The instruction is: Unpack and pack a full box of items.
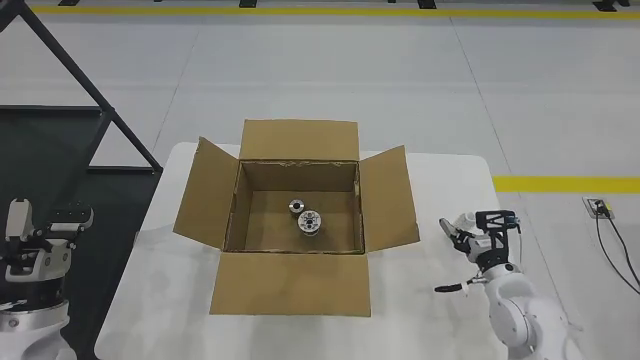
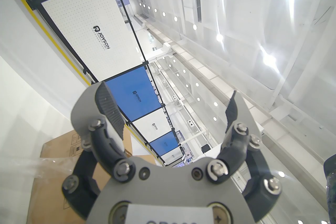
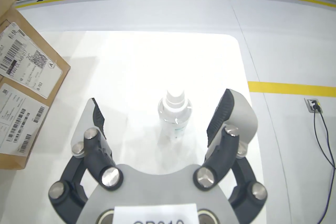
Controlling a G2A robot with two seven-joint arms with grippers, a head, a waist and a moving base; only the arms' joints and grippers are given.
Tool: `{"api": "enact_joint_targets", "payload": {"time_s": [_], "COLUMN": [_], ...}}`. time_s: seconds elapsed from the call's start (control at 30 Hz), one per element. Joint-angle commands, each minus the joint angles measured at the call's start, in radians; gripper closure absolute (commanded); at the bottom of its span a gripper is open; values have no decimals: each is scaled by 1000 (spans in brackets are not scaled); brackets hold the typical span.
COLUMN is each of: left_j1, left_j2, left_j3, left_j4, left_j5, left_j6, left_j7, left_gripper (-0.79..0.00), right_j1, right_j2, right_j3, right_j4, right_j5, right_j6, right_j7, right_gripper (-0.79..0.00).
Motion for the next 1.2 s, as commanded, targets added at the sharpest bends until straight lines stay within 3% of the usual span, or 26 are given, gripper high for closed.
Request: {"api": "enact_joint_targets", "payload": {"time_s": [0.0,0.03,0.07,0.13,0.17,0.37,0.6,0.93,1.17], "left_j1": [0,0,0,0,0,0,0,0,0], "left_j2": [0,0,0,0,0,0,0,0,0], "left_j3": [0,0,0,0,0,0,0,0,0], "left_j4": [0,0,0,0,0,0,0,0,0], "left_j5": [0,0,0,0,0,0,0,0,0], "left_j6": [0,0,0,0,0,0,0,0,0], "left_j7": [0,0,0,0,0,0,0,0,0], "left_gripper": [-785,-785,-785,-785,-785,-785,-785,-785,-785], "right_j1": [25,35,44,60,65,73,31,-27,5], "right_j2": [1,2,3,4,5,8,10,7,1], "right_j3": [-1,1,1,2,1,0,12,-55,-193], "right_j4": [52,73,93,125,136,156,62,-329,-551], "right_j5": [15,19,23,26,27,39,80,-12,-163], "right_j6": [-14,-20,-27,-32,-35,-42,-36,88,116], "right_j7": [-12,-18,-22,-26,-30,-51,-97,6,94], "right_gripper": [-591,-372,-305,-58,0,0,0,0,0]}}
